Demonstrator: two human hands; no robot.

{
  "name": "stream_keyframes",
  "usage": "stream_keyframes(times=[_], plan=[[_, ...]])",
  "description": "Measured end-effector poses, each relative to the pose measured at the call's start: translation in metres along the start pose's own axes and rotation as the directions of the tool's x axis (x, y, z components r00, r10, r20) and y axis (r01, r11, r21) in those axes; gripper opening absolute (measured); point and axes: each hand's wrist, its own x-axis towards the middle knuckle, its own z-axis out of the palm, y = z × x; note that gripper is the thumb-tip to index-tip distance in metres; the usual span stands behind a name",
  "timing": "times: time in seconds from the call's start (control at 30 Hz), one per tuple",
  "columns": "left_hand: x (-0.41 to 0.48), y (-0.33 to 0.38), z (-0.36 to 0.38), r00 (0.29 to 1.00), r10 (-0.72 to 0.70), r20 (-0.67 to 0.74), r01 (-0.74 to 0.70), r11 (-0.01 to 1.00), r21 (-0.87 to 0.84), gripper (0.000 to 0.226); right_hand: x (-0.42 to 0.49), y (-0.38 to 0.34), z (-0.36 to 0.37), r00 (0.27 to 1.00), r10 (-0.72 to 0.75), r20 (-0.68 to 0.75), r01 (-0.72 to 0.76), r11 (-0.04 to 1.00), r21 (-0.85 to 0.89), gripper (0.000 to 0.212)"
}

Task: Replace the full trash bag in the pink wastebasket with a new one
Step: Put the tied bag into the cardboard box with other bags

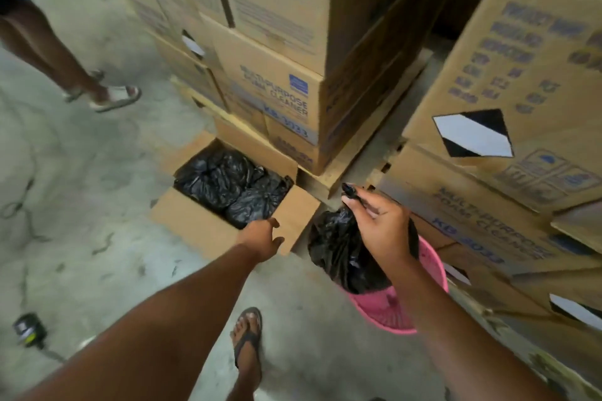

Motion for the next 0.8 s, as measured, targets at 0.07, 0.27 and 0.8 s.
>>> stream_keyframes(times=[0.07, 0.27, 0.8], plan=[[0.007, -0.019, -0.018, 0.999, -0.026, -0.031, 0.025, 1.0, -0.016, 0.041, 0.013, -0.013, 0.022, 0.997, 0.065, 0.03, -0.066, 0.997, 0.034, 0.038], [0.045, -0.087, -0.067, 0.996, -0.062, -0.062, 0.059, 0.997, -0.046, 0.041, 0.051, -0.015, 0.114, 0.984, 0.168, 0.065, -0.172, 0.983, 0.066, 0.04], [0.164, -0.254, -0.068, 0.992, -0.058, -0.114, 0.061, 0.998, 0.017, 0.042, 0.121, 0.068, 0.363, 0.967, 0.192, 0.17, -0.16, 0.969, -0.186, 0.028]])
